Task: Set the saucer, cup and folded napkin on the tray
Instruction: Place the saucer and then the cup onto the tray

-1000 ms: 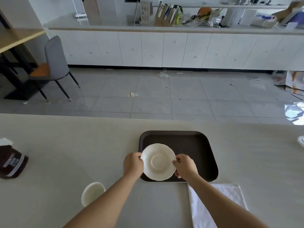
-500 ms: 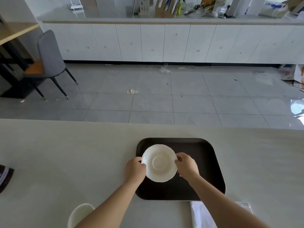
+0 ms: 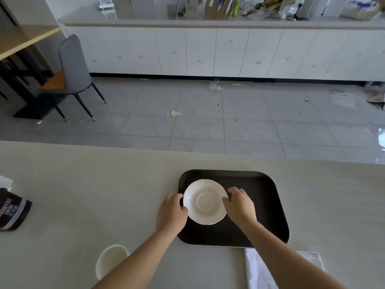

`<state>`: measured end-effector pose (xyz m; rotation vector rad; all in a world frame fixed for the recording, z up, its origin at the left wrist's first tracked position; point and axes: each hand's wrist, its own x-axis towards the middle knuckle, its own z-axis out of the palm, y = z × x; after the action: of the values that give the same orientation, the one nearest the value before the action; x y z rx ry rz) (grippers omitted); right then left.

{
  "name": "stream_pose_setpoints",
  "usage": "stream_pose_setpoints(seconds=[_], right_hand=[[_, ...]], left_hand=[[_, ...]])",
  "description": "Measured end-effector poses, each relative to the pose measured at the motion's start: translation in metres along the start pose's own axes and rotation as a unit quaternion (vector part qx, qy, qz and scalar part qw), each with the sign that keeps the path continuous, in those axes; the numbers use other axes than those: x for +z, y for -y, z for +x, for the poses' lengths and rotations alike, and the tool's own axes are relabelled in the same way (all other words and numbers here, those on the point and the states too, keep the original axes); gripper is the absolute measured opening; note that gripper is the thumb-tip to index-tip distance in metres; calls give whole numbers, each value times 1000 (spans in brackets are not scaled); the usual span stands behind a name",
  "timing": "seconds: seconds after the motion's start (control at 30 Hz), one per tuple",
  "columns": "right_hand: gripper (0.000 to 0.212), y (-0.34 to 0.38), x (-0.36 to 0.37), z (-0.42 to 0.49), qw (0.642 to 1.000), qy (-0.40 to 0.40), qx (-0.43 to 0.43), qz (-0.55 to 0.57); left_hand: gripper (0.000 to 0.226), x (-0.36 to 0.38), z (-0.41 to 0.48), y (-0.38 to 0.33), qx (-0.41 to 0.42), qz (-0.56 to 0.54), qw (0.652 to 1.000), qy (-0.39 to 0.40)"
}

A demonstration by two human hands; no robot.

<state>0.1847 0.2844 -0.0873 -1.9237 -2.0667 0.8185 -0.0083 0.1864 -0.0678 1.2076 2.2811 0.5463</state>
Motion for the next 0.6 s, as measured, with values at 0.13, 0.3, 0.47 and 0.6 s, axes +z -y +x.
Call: stream_pose_setpoints(seconds=[0.13,0.3,0.47,0.6], right_hand=[[32,5,-1,-9,999,-14,-31,-9],[40,15,-2,-20,998,-11,-67,-17],[37,28,-2,-33,993,-10,-112,-42],[32,44,1,-50,988,3,-148,-41]], left_hand=[[39,-9,-6,2,42,70,997,-11],[47,-17,-10,6,109,207,971,-44],[54,-35,-17,24,147,246,954,-89],[52,-59,-28,49,117,238,957,-114]])
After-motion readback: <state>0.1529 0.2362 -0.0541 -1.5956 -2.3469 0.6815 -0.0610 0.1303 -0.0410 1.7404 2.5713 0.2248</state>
